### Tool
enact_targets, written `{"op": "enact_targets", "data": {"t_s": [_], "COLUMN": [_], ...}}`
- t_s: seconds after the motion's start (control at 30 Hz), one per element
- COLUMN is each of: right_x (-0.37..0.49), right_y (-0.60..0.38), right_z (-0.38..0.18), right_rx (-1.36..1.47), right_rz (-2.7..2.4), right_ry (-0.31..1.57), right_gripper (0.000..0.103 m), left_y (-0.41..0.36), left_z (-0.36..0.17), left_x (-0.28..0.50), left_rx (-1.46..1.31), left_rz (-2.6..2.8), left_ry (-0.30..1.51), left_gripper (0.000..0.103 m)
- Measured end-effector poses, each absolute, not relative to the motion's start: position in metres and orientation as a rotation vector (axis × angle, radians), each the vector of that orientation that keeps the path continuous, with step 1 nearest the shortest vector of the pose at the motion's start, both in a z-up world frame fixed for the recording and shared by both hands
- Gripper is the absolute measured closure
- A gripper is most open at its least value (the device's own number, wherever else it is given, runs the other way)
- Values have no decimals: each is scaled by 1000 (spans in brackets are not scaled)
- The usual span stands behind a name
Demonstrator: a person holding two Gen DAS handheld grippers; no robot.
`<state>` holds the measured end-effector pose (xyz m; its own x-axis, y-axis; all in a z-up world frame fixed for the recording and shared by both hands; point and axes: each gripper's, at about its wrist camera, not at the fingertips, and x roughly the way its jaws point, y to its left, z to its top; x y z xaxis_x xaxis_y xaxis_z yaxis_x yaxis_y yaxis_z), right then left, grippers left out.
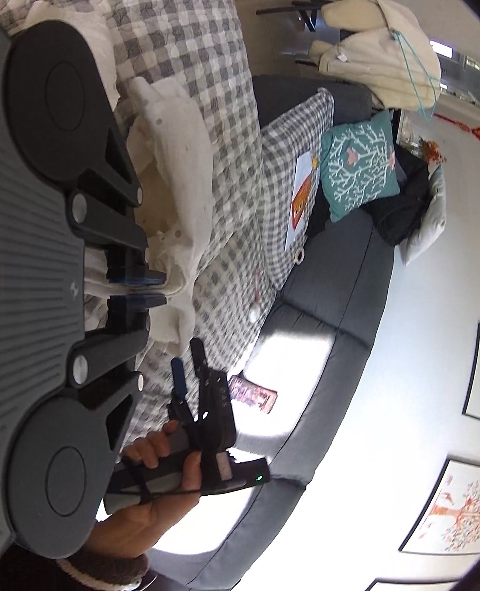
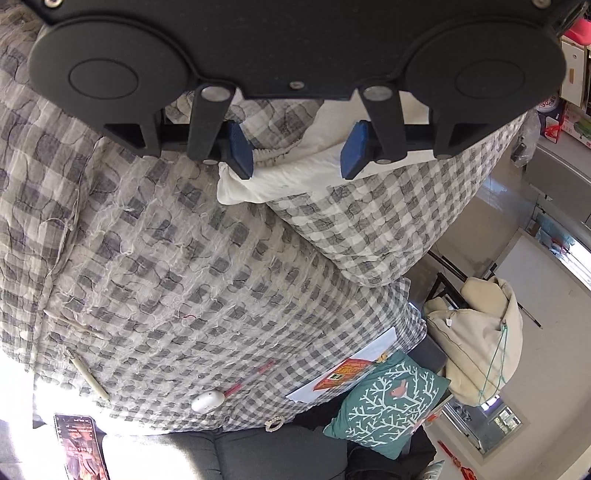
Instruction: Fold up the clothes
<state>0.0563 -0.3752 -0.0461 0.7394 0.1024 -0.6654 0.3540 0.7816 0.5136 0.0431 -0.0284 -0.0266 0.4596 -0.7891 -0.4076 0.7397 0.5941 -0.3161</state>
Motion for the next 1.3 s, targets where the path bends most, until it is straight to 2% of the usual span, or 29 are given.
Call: {"op": "enact_targets", "data": {"t_s": [0.27, 0.5, 0.57, 0.63, 0.7, 0.77, 0.83, 0.93, 1.0, 1.07, 1.1, 1.13, 1.17, 1.3], "right_x": [52, 54, 56, 57, 58, 60, 63, 67, 70, 73, 74, 73, 73, 69], "right_y": [-372, -368, -367, -366, -366, -366, -366, -363, -361, -356, -354, -351, -348, -336], "right_z": [-40, -42, -45, -47, -48, -51, -54, -59, -63, -65, -65, -63, -62, -50], "right_rx": [609, 579, 571, 562, 556, 553, 549, 550, 552, 533, 522, 507, 491, 473], "right_rz": [-129, -116, -120, -123, -125, -124, -122, -112, -99, -97, -94, -88, -82, -1], "right_ry": [735, 755, 772, 787, 800, 817, 838, 849, 855, 857, 853, 839, 826, 737], "right_gripper": [47, 47, 47, 47, 47, 47, 47, 48, 55, 73, 76, 86, 91, 98], "left_y": [-55, -78, -80, -79, -69, -60, -50, -34, -28, -23, -23, -23, -23, -19], "left_z": [-33, -45, -47, -47, -40, -32, -26, -21, -21, -24, -26, -28, -29, -28], "left_x": [-1, -19, -20, -20, -15, -10, -6, 7, 16, 25, 30, 33, 36, 46], "left_rx": [50, 170, 189, 195, 163, 131, 101, 75, 51, 30, 28, 32, 35, 48], "left_rz": [-1250, -1392, -1392, -1388, -1382, -1375, -1356, -1230, -1151, -1072, -1033, -1007, -981, -911], "left_ry": [577, 694, 719, 734, 710, 687, 663, 642, 655, 672, 681, 687, 693, 713], "left_gripper": [100, 98, 91, 65, 54, 51, 42, 38, 38, 38, 38, 38, 38, 37]}}
